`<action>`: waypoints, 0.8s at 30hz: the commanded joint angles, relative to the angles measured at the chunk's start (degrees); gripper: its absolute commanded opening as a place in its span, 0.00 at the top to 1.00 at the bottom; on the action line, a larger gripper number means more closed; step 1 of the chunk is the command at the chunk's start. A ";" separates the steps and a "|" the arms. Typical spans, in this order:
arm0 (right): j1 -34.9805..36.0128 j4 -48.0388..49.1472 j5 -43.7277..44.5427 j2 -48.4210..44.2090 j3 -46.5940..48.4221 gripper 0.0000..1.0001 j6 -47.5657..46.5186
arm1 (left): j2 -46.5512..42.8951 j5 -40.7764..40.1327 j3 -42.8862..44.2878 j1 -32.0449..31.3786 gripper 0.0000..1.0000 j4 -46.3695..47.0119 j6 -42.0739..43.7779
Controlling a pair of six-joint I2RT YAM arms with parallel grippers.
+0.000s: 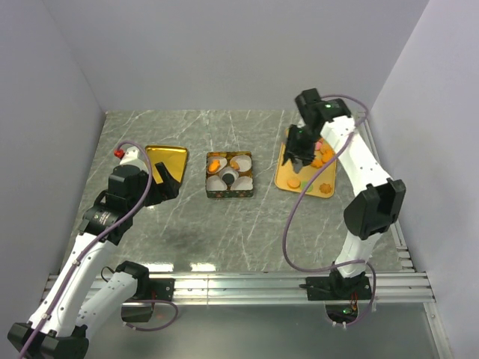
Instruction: Pack the cookies
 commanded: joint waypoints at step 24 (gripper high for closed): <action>-8.99 -1.05 4.40 17.19 12.38 0.52 -7.08 | -1.85 -3.66 -0.10 -0.19 0.05 0.78 -0.84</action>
